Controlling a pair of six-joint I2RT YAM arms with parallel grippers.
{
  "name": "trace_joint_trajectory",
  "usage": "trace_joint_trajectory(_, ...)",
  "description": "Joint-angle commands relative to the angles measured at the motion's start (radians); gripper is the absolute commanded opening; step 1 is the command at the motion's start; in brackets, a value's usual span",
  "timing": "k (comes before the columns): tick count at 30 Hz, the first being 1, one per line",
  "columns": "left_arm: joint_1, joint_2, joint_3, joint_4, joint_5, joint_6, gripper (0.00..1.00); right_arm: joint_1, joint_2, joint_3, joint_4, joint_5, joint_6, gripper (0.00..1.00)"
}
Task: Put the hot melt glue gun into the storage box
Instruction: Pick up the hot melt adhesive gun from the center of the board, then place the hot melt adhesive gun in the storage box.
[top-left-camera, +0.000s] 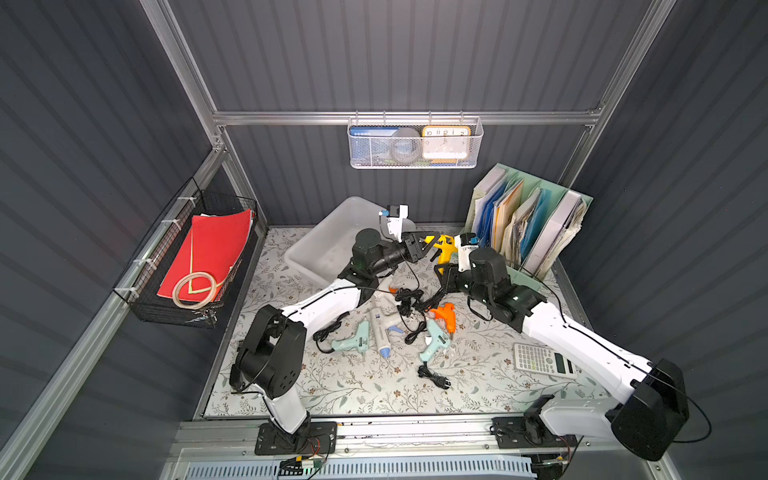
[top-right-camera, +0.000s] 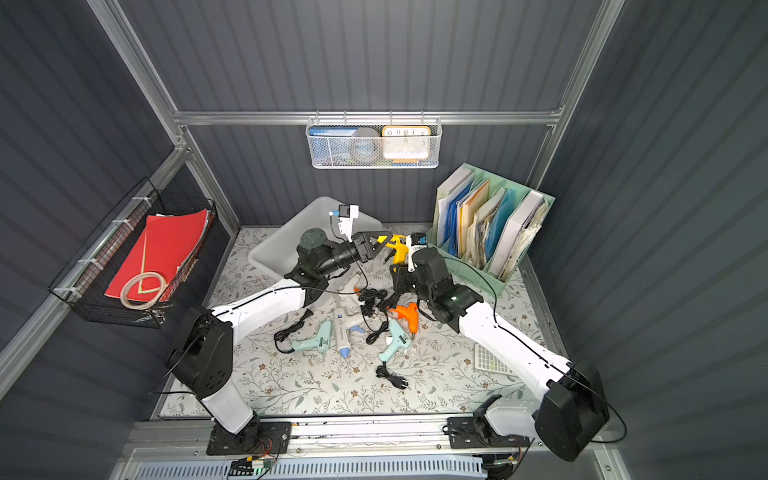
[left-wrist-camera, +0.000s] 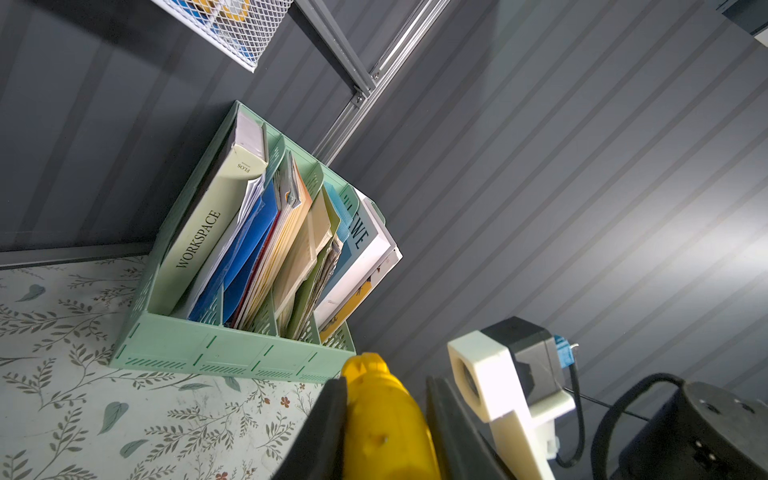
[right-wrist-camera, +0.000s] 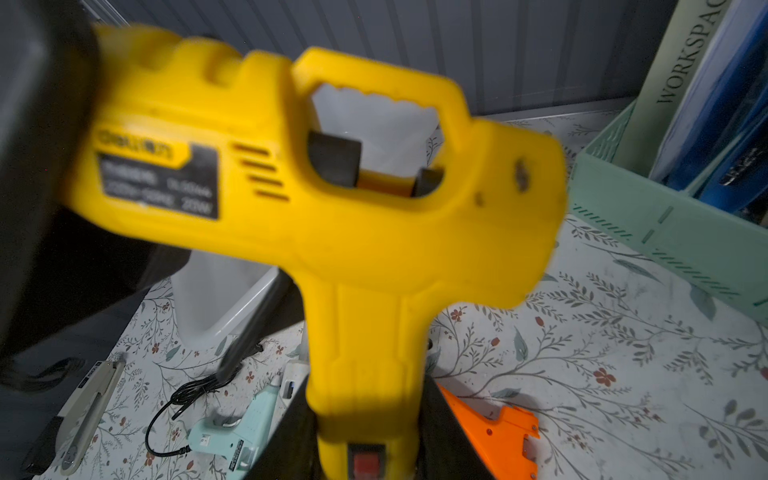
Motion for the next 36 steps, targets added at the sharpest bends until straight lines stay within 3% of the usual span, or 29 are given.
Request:
trace_joint_trajectory(1,-0.008,-0.003,-0.019,0.027,0.024,-0.037,0.05,0.009,-0.003,0.024,0.050,0.003,-0.011,0.00)
trace_joint_trajectory(2,-0.008,-0.009,-0.026,0.026,0.017,-0.035,0.00,0.009,-0.003,0.024,0.051,0.004,-0.010,0.00)
trace_joint_trajectory(5,-0.008,-0.030,-0.039,0.025,-0.005,-0.030,0.00,0.009,-0.003,0.025,0.047,0.011,-0.015,0.02)
trace_joint_trajectory(10,-0.006,-0.085,-0.074,0.006,-0.052,-0.010,0.00,0.009,-0.009,0.028,0.031,0.036,-0.034,0.47)
trace_joint_trajectory(13,-0.006,-0.128,-0.070,-0.058,-0.119,0.037,0.00,0.008,-0.017,0.031,0.024,0.045,-0.047,0.64)
trace_joint_trajectory(23,0.042,-0.264,-0.048,-0.173,-0.327,0.140,0.00,0.008,-0.064,0.038,-0.010,0.073,-0.061,0.99)
trace_joint_trajectory(30,0.214,-0.317,0.006,-0.278,-0.387,0.137,0.00,-0.003,-0.104,0.066,-0.109,0.125,-0.059,0.99)
trace_joint_trajectory(36,0.311,-0.291,0.073,-0.344,-0.436,0.167,0.00,-0.052,-0.015,0.134,-0.250,0.080,-0.020,0.99)
